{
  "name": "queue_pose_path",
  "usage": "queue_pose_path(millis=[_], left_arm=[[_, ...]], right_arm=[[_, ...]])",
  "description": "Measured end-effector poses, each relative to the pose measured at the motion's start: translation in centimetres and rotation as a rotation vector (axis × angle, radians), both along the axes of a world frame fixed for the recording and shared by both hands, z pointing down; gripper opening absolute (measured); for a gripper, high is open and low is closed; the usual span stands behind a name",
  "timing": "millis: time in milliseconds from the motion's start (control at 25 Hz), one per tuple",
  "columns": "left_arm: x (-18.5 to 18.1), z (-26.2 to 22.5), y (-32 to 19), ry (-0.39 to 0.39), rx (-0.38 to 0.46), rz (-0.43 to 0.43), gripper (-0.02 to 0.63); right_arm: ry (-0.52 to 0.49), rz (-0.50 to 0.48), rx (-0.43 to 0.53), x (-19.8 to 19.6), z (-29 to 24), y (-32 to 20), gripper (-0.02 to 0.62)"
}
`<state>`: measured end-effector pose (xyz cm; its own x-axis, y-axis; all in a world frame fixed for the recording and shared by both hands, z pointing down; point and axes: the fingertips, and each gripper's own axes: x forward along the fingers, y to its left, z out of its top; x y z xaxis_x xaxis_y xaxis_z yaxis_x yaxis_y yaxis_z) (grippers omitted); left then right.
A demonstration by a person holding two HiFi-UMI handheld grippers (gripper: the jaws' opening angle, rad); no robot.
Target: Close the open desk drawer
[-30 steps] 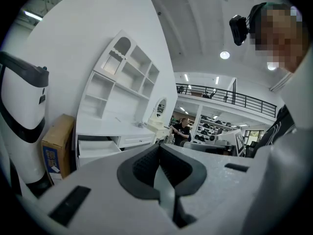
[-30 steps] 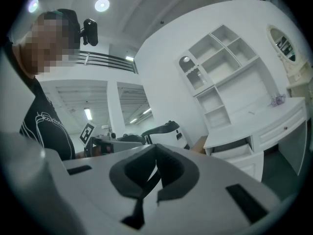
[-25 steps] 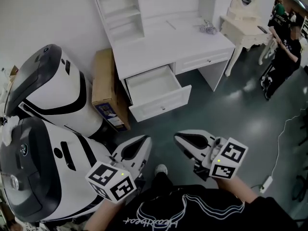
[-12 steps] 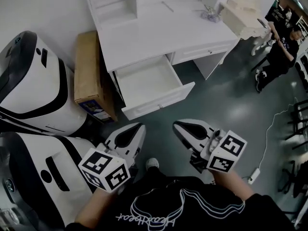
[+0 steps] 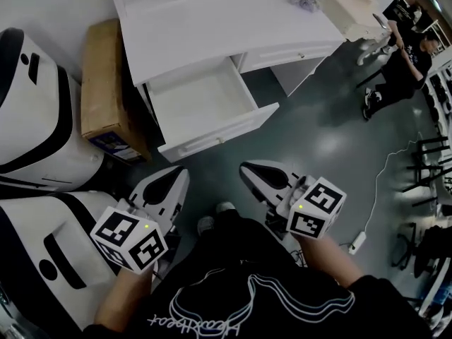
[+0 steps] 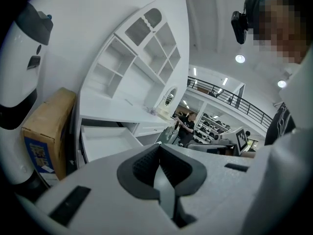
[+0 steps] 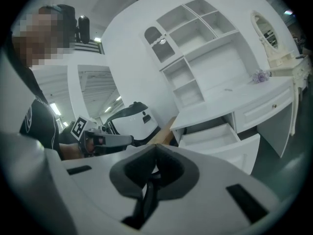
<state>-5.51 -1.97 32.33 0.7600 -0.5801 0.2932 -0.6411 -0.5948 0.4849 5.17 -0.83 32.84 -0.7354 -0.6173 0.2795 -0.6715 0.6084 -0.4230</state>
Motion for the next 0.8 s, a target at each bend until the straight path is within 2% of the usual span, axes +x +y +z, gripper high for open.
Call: queue_pose_path(millis=[360, 800], left_arm=[[0.2, 3.6, -1.2, -0.029, -0.075, -0.025, 0.005], [-0.2, 7.0, -1.9, -0.085, -0.138, -0.038, 0.005]], right_arm=[[0.046, -0.003, -0.081, 1.0, 5.5, -2.2, 0.008], [0.117, -0.007, -0.144, 1.1, 13.0, -6.3, 0.073]])
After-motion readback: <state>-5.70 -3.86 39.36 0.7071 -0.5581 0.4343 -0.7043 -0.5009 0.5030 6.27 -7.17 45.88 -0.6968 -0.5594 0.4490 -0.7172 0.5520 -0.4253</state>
